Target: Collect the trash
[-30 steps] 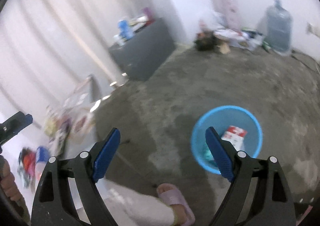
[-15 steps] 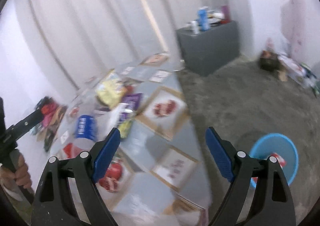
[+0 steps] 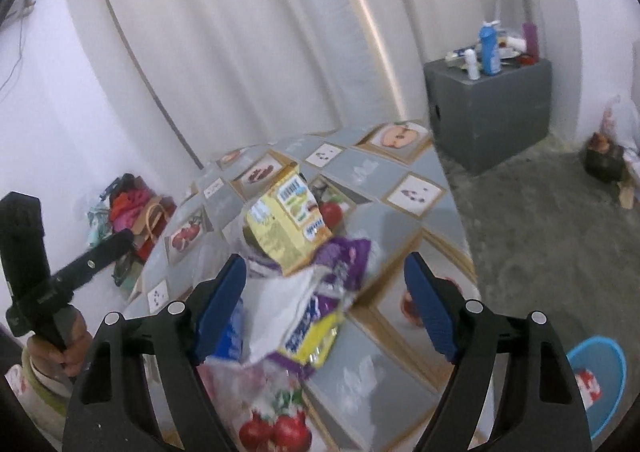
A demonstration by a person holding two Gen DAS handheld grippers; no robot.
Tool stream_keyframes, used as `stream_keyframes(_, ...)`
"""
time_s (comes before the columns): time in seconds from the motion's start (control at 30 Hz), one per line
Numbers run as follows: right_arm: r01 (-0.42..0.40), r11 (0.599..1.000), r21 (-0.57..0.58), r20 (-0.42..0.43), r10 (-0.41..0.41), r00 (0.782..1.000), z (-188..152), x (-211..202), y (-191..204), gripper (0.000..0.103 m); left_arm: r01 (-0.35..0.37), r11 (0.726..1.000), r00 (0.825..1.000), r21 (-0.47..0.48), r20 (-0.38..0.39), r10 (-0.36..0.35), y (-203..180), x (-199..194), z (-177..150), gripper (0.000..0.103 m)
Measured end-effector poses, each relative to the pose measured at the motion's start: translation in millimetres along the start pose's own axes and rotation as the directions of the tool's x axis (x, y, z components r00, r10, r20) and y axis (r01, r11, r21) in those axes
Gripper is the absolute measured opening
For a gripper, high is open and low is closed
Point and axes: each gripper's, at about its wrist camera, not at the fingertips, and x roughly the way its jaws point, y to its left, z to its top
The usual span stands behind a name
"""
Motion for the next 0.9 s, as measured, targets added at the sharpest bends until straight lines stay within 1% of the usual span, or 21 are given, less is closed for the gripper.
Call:
stream_keyframes(0.17, -0.051, 0.999, 0.008, -0.033, 0.051, 0.998, 19.6, 37.1, -8.9, 0.073, 0.003, 1.000, 0.998, 0.011, -0.057, -0.003, 3.8, 42.1, 10.7, 0.057)
stream_keyframes(0.23, -0.070, 0.997, 0.016, -0.054, 0.071, 0.996, 25.1, 52.0, -12.5, 0.072, -0.009, 1.000, 0.996, 0.014, -0.091, 0.010, 5.5, 61.7, 13.4, 0.048)
stream_keyframes(0.3, -0.098, 0.995, 0.019, -0.069, 0.099, 0.993, 29.0, 61.9, -13.7, 0.071, -0.007, 1.000, 0.993, 0.012, -0.121, 0.008, 6.9, 78.0, 14.4, 0.042)
stream_keyframes(0.4, -0.136, 0.991, 0.001, -0.097, 0.136, 0.986, 32.1, 79.8, -13.8, 0.071, -0.025, 0.999, 0.987, 0.026, -0.159, 0.029, 7.7, 98.2, 14.9, 0.033)
stream_keyframes(0.53, -0.171, 0.985, -0.024, -0.131, 0.167, 0.977, 34.8, 97.2, -12.0, 0.071, -0.056, 0.998, 0.977, 0.034, -0.203, 0.062, 10.0, 115.4, 13.2, 0.028)
stream_keyframes(0.7, -0.213, 0.976, -0.047, -0.173, 0.202, 0.964, 37.5, 118.9, -10.8, 0.071, -0.077, 0.997, 0.969, 0.028, -0.232, 0.081, 13.3, 127.8, 11.4, 0.025)
stream_keyframes(0.73, -0.222, 0.974, -0.043, -0.183, 0.211, 0.960, 37.7, 123.6, -11.7, 0.071, -0.081, 0.996, 0.970, 0.028, -0.228, 0.085, 13.3, 128.5, 11.8, 0.024)
stream_keyframes(0.83, -0.236, 0.971, -0.030, -0.208, 0.225, 0.952, 37.1, 134.1, -14.1, 0.067, -0.100, 0.994, 0.969, 0.037, -0.225, 0.105, 12.4, 129.7, 13.3, 0.021)
stream_keyframes(0.9, -0.251, 0.968, -0.026, -0.223, 0.239, 0.945, 34.6, 137.0, -13.5, 0.062, -0.111, 0.993, 0.967, 0.035, -0.227, 0.116, 12.4, 129.9, 14.1, 0.018)
